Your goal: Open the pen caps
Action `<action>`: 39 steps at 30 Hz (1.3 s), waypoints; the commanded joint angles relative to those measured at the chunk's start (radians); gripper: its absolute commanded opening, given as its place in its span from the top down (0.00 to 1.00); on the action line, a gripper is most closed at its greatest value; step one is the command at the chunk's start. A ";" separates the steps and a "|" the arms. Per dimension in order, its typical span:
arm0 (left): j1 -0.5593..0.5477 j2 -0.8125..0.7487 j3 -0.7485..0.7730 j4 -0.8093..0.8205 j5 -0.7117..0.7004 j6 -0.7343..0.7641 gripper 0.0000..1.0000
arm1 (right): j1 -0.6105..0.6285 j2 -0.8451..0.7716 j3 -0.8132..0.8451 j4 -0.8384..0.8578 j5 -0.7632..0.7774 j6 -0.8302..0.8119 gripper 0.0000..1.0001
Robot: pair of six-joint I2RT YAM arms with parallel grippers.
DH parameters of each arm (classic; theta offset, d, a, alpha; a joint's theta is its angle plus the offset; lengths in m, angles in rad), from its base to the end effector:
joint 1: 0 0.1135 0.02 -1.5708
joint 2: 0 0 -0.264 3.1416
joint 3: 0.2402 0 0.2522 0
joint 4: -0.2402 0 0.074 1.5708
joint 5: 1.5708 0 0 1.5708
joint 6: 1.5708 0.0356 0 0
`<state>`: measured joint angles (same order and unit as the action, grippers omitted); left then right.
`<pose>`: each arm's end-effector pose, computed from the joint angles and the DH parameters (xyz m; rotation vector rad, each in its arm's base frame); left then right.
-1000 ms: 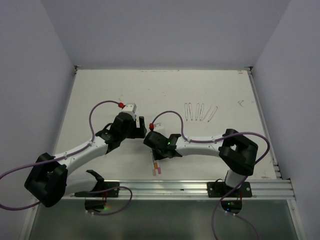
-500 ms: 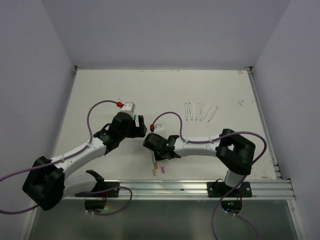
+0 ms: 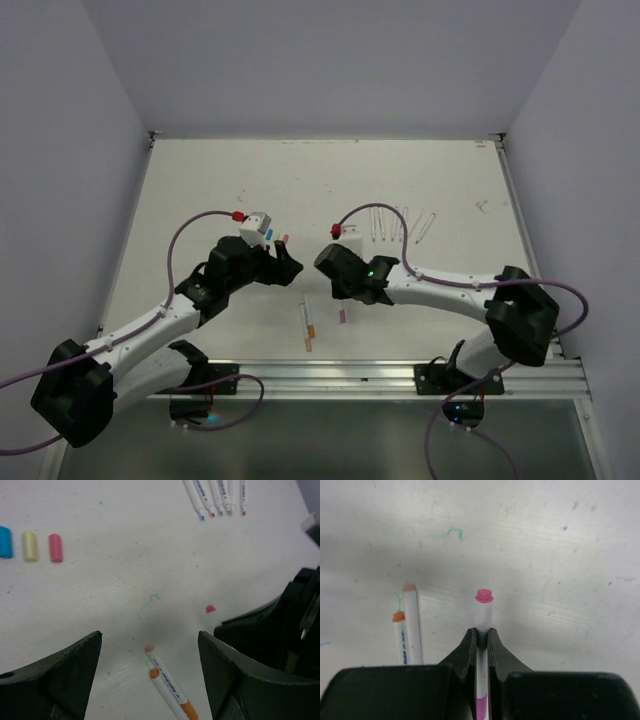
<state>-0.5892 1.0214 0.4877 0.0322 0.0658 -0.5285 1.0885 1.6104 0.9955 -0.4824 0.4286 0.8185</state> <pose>0.1813 -0.1240 0.2130 0.1076 2.1565 -0.7380 0.1586 0.2710 0.1903 -0.2080 2.5147 0.1783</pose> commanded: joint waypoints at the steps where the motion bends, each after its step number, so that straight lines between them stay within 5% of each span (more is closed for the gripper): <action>1: 0.006 -0.066 -0.052 0.191 0.185 0.022 0.20 | -0.088 -0.200 -0.062 0.085 0.018 -0.033 1.00; 5: 0.006 -0.057 -0.153 0.414 0.394 -0.043 0.21 | -0.165 -0.413 -0.127 0.223 -0.050 -0.083 1.00; 13: -0.004 0.107 -0.281 1.027 0.643 -0.346 0.18 | -0.167 -0.457 -0.097 0.306 -0.117 -0.125 1.00; 18: -0.034 0.143 -0.258 1.052 0.623 -0.360 0.18 | -0.168 -0.457 -0.109 0.343 -0.160 -0.114 1.00; 23: -0.061 0.173 -0.221 1.020 0.592 -0.354 0.01 | -0.167 -0.452 -0.123 0.381 -0.188 -0.102 1.00; 26: -0.072 0.189 -0.213 1.020 0.578 -0.358 0.00 | -0.168 -0.437 -0.118 0.387 -0.203 -0.098 1.00; 32: -0.084 0.215 -0.189 1.017 0.565 -0.375 0.03 | -0.168 -0.429 -0.132 0.427 -0.209 -0.087 1.00; 39: -0.090 0.259 -0.150 1.019 0.566 -0.423 0.19 | -0.167 -0.435 -0.165 0.525 -0.185 -0.124 1.00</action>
<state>-0.6716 1.2655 0.2970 0.9962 0.6426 -0.9230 0.9180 1.1835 0.8429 -0.0650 0.2218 0.7139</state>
